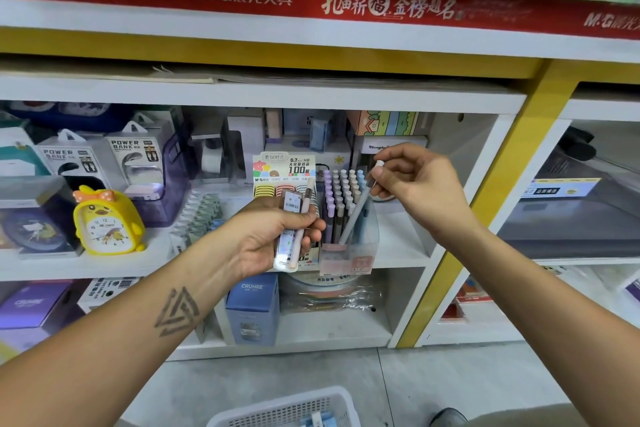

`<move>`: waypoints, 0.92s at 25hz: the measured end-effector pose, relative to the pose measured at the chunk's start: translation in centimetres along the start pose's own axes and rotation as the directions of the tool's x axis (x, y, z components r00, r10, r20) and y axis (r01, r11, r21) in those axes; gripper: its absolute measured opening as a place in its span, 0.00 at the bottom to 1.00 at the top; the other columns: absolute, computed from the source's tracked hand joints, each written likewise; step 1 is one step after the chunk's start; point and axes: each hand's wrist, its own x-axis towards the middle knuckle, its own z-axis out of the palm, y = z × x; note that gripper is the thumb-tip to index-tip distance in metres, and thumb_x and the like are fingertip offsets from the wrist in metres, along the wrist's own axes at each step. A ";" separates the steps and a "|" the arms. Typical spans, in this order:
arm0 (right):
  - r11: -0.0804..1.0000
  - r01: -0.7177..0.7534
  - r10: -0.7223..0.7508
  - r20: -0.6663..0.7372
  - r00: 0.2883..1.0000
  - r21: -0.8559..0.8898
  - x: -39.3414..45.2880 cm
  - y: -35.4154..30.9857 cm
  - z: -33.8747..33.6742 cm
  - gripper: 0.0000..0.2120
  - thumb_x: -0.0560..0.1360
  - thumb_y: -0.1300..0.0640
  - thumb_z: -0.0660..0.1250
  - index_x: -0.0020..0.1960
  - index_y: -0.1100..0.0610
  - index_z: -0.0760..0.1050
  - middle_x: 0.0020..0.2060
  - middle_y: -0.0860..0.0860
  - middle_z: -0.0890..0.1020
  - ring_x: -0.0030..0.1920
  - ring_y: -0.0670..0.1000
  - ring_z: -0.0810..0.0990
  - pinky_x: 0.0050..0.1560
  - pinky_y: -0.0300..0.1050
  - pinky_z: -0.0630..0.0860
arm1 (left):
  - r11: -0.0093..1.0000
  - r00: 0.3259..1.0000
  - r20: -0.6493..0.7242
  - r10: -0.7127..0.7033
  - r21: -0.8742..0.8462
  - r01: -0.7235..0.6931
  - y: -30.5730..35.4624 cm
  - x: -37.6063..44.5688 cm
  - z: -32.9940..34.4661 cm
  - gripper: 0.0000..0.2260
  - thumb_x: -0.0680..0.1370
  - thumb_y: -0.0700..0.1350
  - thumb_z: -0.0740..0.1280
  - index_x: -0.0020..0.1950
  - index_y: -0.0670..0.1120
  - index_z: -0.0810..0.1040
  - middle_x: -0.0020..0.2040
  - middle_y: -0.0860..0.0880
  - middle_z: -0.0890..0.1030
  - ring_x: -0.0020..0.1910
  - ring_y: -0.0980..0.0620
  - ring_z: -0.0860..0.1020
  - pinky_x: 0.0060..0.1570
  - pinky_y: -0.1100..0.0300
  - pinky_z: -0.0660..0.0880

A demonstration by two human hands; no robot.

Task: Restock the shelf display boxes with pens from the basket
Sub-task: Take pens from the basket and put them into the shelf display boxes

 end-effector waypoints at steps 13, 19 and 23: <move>0.937 0.178 -0.178 0.025 0.984 -0.299 -0.3 -0.3 -0.5 0.05 0.77 0.62 0.70 0.52 0.56 0.79 0.40 0.53 0.84 0.40 0.52 0.84 0.46 0.53 0.83 | 0.999 1.000 -0.005 -0.020 0.032 0.020 0.0 -0.3 0.0 0.08 0.74 0.32 0.71 0.53 0.38 0.80 0.42 0.39 0.84 0.33 0.48 0.81 0.30 0.61 0.78; 0.829 0.160 -0.151 0.060 0.987 -0.536 -0.2 0.7 -1.3 0.03 0.76 0.59 0.71 0.50 0.53 0.80 0.40 0.48 0.84 0.42 0.47 0.84 0.49 0.51 0.81 | 0.998 0.998 -0.001 -0.059 0.012 0.059 0.0 -0.3 0.5 0.02 0.77 0.35 0.67 0.47 0.39 0.80 0.41 0.38 0.84 0.31 0.47 0.81 0.29 0.61 0.78; 0.834 0.112 -0.113 0.032 0.993 -0.541 -0.1 1.0 -1.7 0.05 0.75 0.59 0.73 0.45 0.49 0.79 0.38 0.47 0.83 0.40 0.47 0.83 0.47 0.50 0.81 | 0.998 0.998 0.010 -0.064 0.007 0.064 0.0 -0.2 0.5 0.04 0.78 0.34 0.64 0.49 0.39 0.79 0.40 0.38 0.84 0.31 0.48 0.81 0.29 0.61 0.78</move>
